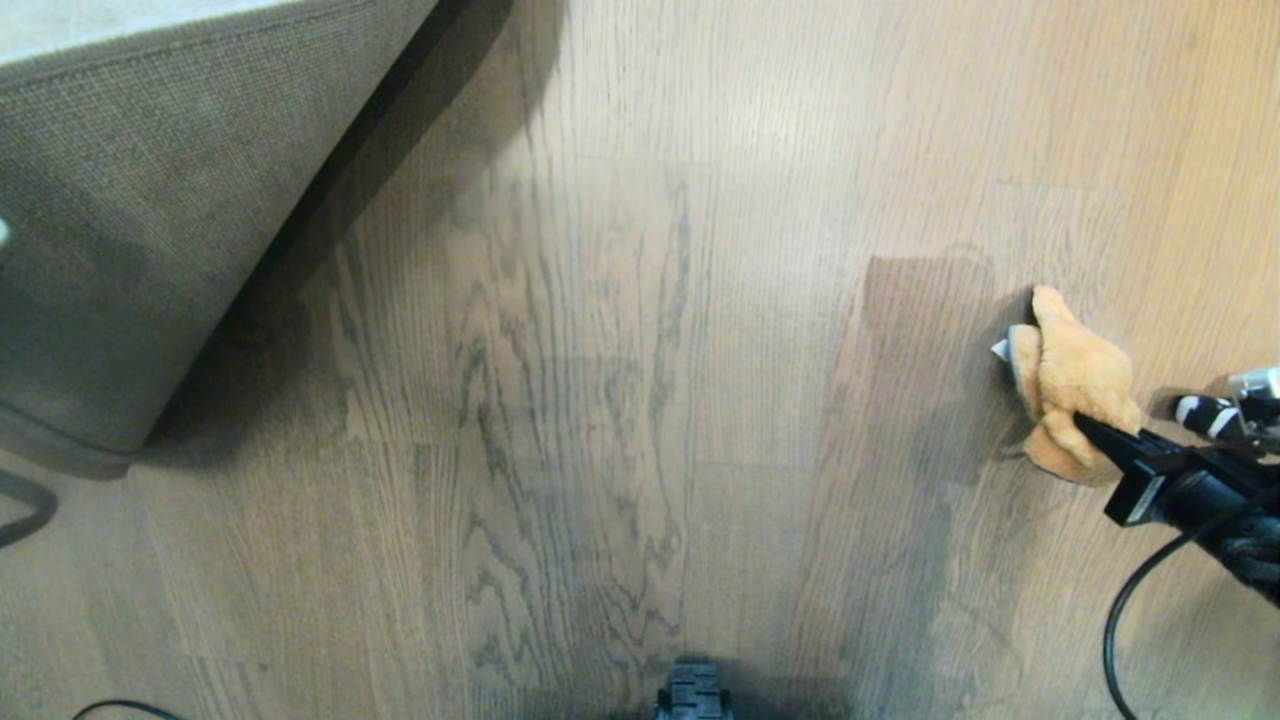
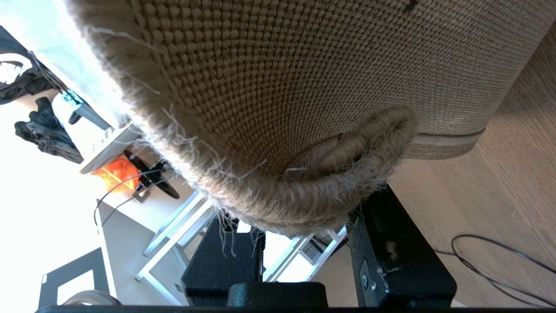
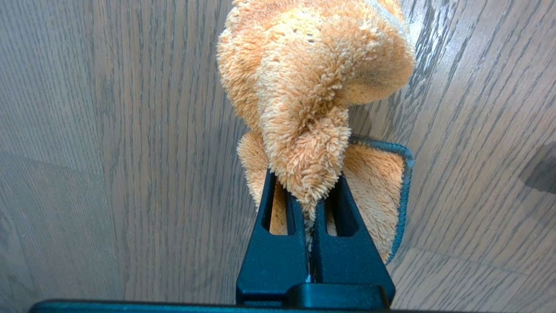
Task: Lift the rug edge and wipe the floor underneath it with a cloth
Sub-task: Pick up the rag
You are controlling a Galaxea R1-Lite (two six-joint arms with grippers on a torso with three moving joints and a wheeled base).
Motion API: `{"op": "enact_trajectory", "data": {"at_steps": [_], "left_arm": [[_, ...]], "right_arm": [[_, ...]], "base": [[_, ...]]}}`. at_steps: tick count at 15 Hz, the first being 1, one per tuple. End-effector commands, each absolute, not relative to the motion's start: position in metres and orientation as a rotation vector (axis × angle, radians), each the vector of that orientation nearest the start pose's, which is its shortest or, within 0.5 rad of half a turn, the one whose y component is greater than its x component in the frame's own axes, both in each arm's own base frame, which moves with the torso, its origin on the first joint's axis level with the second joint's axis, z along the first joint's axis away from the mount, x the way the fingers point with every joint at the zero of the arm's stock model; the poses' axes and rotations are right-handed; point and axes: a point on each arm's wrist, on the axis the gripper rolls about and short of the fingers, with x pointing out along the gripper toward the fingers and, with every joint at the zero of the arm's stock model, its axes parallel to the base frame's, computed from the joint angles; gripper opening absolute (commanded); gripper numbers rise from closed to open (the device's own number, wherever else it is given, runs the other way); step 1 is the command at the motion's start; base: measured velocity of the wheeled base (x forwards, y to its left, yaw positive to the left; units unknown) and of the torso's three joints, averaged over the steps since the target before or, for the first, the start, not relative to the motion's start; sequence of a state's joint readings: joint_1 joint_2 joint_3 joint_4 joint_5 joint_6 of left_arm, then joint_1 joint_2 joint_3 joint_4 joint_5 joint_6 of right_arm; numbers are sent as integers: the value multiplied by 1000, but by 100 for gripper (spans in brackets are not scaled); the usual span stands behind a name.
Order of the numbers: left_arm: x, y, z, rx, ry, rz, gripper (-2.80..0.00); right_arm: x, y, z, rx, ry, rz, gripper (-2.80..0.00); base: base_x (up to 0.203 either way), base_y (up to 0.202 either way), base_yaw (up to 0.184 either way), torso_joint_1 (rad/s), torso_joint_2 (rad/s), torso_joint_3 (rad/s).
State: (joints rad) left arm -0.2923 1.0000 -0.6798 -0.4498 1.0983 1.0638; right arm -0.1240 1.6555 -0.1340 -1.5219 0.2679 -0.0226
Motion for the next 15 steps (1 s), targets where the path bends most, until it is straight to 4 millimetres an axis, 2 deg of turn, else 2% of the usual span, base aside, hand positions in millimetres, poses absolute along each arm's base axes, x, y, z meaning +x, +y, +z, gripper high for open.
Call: {"op": "enact_trajectory", "data": {"at_steps": [1, 3, 9, 15], "left_arm": [[118, -15, 281, 921, 334, 776, -280], [117, -15, 283, 909, 315, 785, -280], [115, -15, 273, 953, 268, 817, -280], [114, -14, 273, 1002, 289, 826, -280]], "right_arm": [[211, -20, 133, -32, -48, 145, -280], [211, -20, 133, -32, -48, 145, -280], [210, -20, 133, -32, -48, 145, -280], [210, -20, 133, -32, -49, 145, -280]], "base": [[0, 0, 0, 0, 0, 0], [0, 0, 0, 0, 0, 0], [0, 0, 0, 0, 0, 0], [0, 0, 0, 0, 0, 0]]}}
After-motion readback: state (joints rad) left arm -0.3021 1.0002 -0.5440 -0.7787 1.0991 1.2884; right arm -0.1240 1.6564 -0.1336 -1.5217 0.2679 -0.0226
